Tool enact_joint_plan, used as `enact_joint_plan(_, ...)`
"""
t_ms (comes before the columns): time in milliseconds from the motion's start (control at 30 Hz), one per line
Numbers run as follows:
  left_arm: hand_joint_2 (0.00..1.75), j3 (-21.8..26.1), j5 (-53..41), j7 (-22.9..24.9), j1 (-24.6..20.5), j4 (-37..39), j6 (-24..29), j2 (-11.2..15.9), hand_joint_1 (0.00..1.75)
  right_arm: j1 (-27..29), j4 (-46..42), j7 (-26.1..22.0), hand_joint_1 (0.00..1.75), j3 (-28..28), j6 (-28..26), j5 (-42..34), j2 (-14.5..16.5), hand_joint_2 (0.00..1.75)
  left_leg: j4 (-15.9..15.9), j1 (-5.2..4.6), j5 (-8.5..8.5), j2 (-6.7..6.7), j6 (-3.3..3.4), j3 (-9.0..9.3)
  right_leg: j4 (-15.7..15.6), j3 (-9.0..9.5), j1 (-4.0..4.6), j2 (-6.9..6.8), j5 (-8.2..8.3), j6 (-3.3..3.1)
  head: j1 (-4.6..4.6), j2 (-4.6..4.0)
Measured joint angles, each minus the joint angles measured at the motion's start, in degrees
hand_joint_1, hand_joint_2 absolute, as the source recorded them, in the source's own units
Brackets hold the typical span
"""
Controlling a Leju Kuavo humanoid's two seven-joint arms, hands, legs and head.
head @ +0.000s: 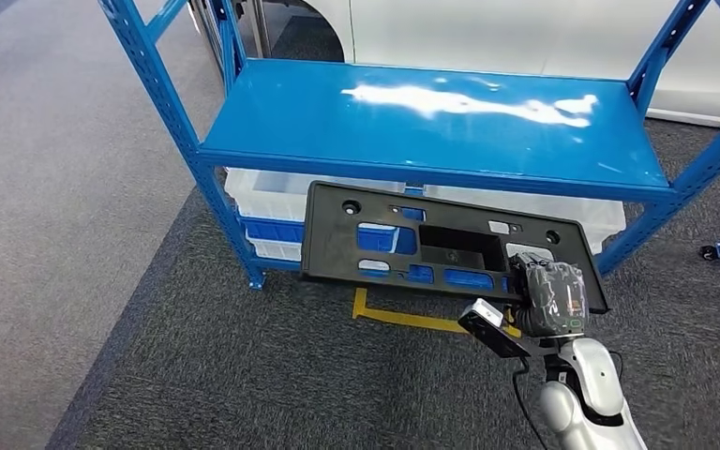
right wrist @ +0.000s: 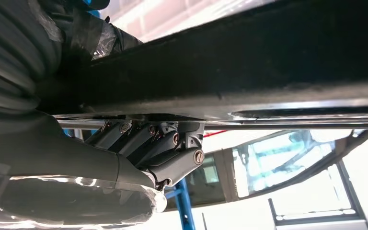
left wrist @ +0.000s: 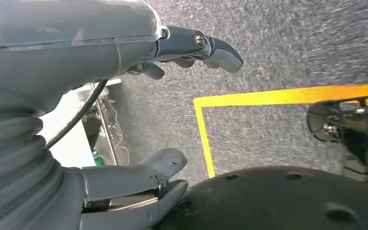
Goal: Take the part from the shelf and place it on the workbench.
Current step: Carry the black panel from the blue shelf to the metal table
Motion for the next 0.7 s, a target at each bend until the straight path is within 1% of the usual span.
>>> enact_joint_plan(33, 1.75, 0.0, 0.0, 0.0, 0.0, 0.0, 0.1, 0.0, 0.00, 0.0, 0.0, 0.0, 1.69, 0.0, 0.0, -0.1, 0.1, 1.75, -4.0, -0.01, 0.81, -1.10, 0.40, 3.05, 0.2, -0.53, -0.01, 0.35, 0.33, 0.18, 0.01, 0.00)
enact_joint_plan(67, 1.75, 0.1, 0.0, -0.1, 0.0, 0.0, 0.2, 0.0, 0.00, -0.2, 0.1, 0.0, 1.69, 0.1, 0.1, -0.1, 0.2, 1.75, -8.3, 0.01, 0.79, -2.23, 0.73, 6.03, 0.4, -0.94, 0.00, 0.74, 0.61, 0.40, 0.02, 0.00)
enact_joint_plan(100, 1.75, 0.1, 0.0, -0.1, 0.1, 0.0, 0.3, 0.0, 0.00, -0.3, 0.1, 0.0, 1.69, 0.1, 0.1, -0.2, 0.2, 1.75, -11.7, -0.03, 0.35, -3.14, 0.98, 8.28, 0.6, -1.27, -0.03, 1.15, 0.93, 0.68, 0.02, 0.00)
enact_joint_plan(133, 1.75, 0.2, 0.0, -0.1, 0.1, 0.0, 0.4, 0.0, 0.00, -0.4, 0.2, 0.0, 1.69, 0.1, 0.1, -0.2, 0.3, 1.75, -13.8, -0.10, -0.25, -3.58, 1.14, 9.54, 0.7, -1.58, -0.10, 1.59, 1.27, 1.03, 0.02, 0.00)
enact_joint_plan(167, 1.75, 0.2, 0.0, -0.2, 0.1, 0.0, 0.6, -0.1, 0.00, -0.5, 0.2, 0.0, 1.69, 0.2, 0.1, -0.3, 0.3, 1.75, -14.7, -0.14, -0.48, -3.14, 1.17, 9.91, 0.7, -1.84, -0.10, 2.13, 1.66, 1.41, 0.02, 0.00)
enact_joint_plan(200, 1.75, 0.3, 0.1, -0.3, 0.1, 0.0, 0.6, -0.2, 0.00, -0.5, 0.2, 0.0, 1.69, 0.2, 0.1, -0.3, 0.3, 1.75, -15.1, 0.02, -0.39, -2.43, 1.43, 9.93, 0.8, -2.13, -0.14, 2.63, 1.89, 1.75, 0.02, 0.00)
enact_joint_plan(233, 1.75, 0.4, 0.1, -0.4, 0.1, 0.0, 0.7, -0.3, 0.00, -0.4, 0.2, 0.0, 1.69, 0.2, 0.1, -0.3, 0.2, 1.75, -15.5, 0.21, -0.17, -1.71, 1.84, 9.94, 1.2, -2.57, -0.06, 2.66, 1.58, 2.03, 0.07, 0.00)
enact_joint_plan(267, 1.75, 0.4, 0.1, -0.5, 0.1, 0.0, 0.8, -0.4, 0.00, -0.3, 0.2, -0.1, 1.69, 0.3, 0.2, -0.4, 0.2, 1.75, -15.9, 0.41, 0.12, -0.98, 2.29, 9.90, 2.6, -3.33, 0.02, 2.28, 0.56, 2.26, 0.11, 0.00)
enact_joint_plan(300, 1.75, 0.5, 0.1, -0.5, 0.1, 0.0, 0.9, -0.5, 0.00, -0.3, 0.2, -0.1, 1.69, 0.3, 0.2, -0.4, 0.2, 1.75, -16.2, 0.57, 0.41, -0.25, 2.70, 9.82, 5.1, -4.49, 0.02, 1.61, -1.12, 2.47, 0.16, 0.00)
enact_joint_plan(333, 1.75, 0.6, 0.1, -0.6, 0.2, 0.0, 0.9, -0.5, 0.00, -0.2, 0.3, -0.2, 1.69, 0.3, 0.2, -0.4, 0.2, 1.75, -16.2, 0.48, 0.56, 0.45, 2.93, 9.64, 8.7, -6.06, -0.01, 0.76, -3.19, 2.70, 0.21, 0.00)
enact_joint_plan(367, 1.75, 0.7, 0.1, -0.6, 0.2, 0.0, 1.0, -0.6, 0.00, -0.1, 0.3, -0.2, 1.69, 0.4, 0.2, -0.4, 0.2, 1.75, -16.1, 0.43, 0.64, 1.13, 3.02, 9.42, 12.5, -7.63, -0.14, 0.23, -4.94, 2.93, 0.21, 0.00)
enact_joint_plan(400, 1.75, 0.7, 0.1, -0.7, 0.3, 0.0, 1.0, -0.6, 0.00, 0.1, 0.3, -0.2, 1.69, 0.4, 0.2, -0.4, 0.2, 1.75, -15.9, 0.39, 0.67, 1.76, 3.03, 9.21, 15.4, -8.71, -0.26, -0.08, -5.97, 3.14, 0.22, 0.00)
enact_joint_plan(433, 1.75, 0.7, 0.1, -0.8, 0.3, 0.0, 1.0, -0.6, 0.00, 0.3, 0.4, -0.2, 1.69, 0.4, 0.2, -0.4, 0.2, 1.75, -15.7, 0.38, 0.65, 2.38, 3.01, 9.02, 16.6, -8.92, -0.39, -0.28, -6.00, 3.30, 0.22, 0.00)
enact_joint_plan(467, 1.75, 0.7, 0.1, -0.9, 0.3, 0.0, 1.0, -0.6, 0.00, 0.5, 0.4, -0.2, 1.69, 0.5, 0.2, -0.4, 0.2, 1.75, -15.5, 0.38, 0.60, 2.95, 2.95, 8.88, 15.4, -7.97, -0.50, -0.52, -5.01, 3.40, 0.22, 0.00)
enact_joint_plan(500, 1.75, 0.8, 0.0, -1.0, 0.3, 0.0, 1.0, -0.6, 0.00, 0.6, 0.3, -0.2, 1.69, 0.5, 0.1, -0.4, 0.1, 1.75, -15.3, 0.39, 0.49, 3.50, 2.81, 8.78, 12.2, -6.02, -0.61, -1.02, -3.35, 3.45, 0.22, 0.00)
enact_joint_plan(533, 1.75, 0.8, 0.0, -1.1, 0.3, 0.0, 1.0, -0.6, 0.00, 0.7, 0.3, -0.3, 1.69, 0.5, 0.1, -0.4, 0.1, 1.75, -15.1, 0.35, 0.31, 4.01, 2.58, 8.72, 8.3, -3.79, -0.62, -2.12, -1.96, 3.42, 0.22, 0.00)
enact_joint_plan(567, 1.75, 0.8, -0.2, -1.2, 0.3, 0.0, 0.9, -0.6, 0.00, 0.9, 0.1, -0.3, 1.69, 0.4, 0.1, -0.4, 0.1, 1.75, -14.7, 0.18, 0.10, 4.45, 2.28, 8.64, 4.9, -1.97, -0.40, -3.14, -0.99, 3.19, 0.21, 0.00)
enact_joint_plan(600, 1.75, 0.8, -0.3, -1.3, 0.3, 0.0, 0.9, -0.6, 0.00, 1.0, -0.1, -0.4, 1.69, 0.4, 0.0, -0.4, 0.1, 1.75, -14.5, 0.01, -0.07, 4.89, 1.97, 8.56, 2.6, -0.87, -0.22, -3.93, -0.56, 2.83, 0.15, 0.00)
enact_joint_plan(633, 1.75, 0.8, -0.5, -1.4, 0.4, 0.0, 0.8, -0.6, 0.00, 1.3, -0.3, -0.5, 1.69, 0.4, 0.0, -0.4, 0.1, 1.75, -14.4, -0.18, -0.20, 5.31, 1.71, 8.50, 1.7, -0.62, -0.01, -4.27, -0.68, 2.42, 0.11, 0.00)
enact_joint_plan(667, 1.75, 0.8, -0.6, -1.5, 0.4, 0.0, 0.8, -0.5, 0.00, 1.6, -0.4, -0.5, 1.69, 0.4, 0.0, -0.3, 0.1, 1.75, -14.2, -0.33, -0.28, 5.80, 1.51, 8.48, 1.7, -0.77, 0.15, -3.82, -0.65, 1.96, 0.06, 0.00)
enact_joint_plan(700, 1.75, 0.8, -0.7, -1.5, 0.4, 0.0, 0.7, -0.5, 0.00, 1.9, -0.6, -0.5, 1.69, 0.4, 0.0, -0.3, 0.0, 1.75, -14.2, -0.33, -0.42, 6.27, 1.30, 8.51, 1.7, -0.90, 0.11, -3.26, -0.58, 1.56, 0.03, 0.00)
